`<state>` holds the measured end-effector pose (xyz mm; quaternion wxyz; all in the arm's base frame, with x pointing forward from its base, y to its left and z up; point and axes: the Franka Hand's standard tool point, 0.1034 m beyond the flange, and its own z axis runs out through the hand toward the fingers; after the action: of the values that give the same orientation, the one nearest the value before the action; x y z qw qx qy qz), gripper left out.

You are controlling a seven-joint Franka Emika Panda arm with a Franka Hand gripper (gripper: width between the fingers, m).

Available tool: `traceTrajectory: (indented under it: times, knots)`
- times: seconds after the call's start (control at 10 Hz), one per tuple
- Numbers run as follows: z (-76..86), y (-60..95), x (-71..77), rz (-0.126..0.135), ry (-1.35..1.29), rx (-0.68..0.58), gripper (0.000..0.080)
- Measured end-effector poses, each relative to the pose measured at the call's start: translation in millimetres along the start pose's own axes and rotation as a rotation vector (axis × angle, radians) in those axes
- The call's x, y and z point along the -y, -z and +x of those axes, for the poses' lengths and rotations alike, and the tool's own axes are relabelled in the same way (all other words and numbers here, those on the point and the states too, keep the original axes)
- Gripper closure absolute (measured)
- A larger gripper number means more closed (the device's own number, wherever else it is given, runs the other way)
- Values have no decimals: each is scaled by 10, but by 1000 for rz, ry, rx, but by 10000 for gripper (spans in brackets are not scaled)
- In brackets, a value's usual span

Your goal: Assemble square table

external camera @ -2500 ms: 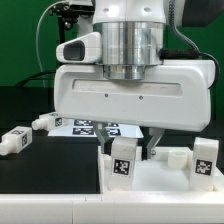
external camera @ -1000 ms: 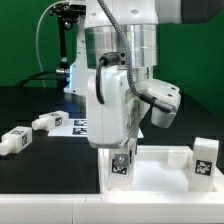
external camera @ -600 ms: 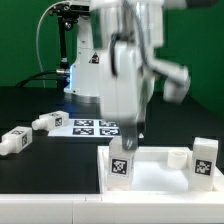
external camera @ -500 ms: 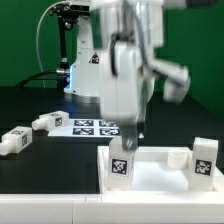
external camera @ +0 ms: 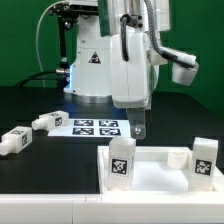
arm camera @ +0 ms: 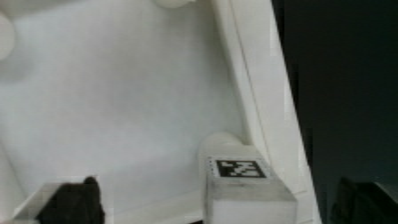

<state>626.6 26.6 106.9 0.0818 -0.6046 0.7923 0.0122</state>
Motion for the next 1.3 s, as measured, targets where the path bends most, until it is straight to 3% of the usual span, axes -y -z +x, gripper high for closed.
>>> traceTrajectory:
  times: [0.1, 0.2, 0.4, 0.5, 0.9, 1.0, 1.1, 1.2, 1.3]
  knots:
    - [-97, 23, -105, -48, 51, 13, 150]
    - [-144, 32, -205, -56, 100, 19, 150]
    - [-234, -6, -553, -125, 180, 23, 150]
    - [-308, -38, -604, -140, 169, 18, 150]
    - [-297, -53, -610, -138, 175, 20, 150]
    - [-262, -120, -705, -136, 198, 17, 150]
    - [-173, -218, -862, -154, 220, 19, 150]
    - [-75, -327, -1000, -187, 226, 9, 150]
    - [-46, -404, -1074, -205, 225, -1, 150]
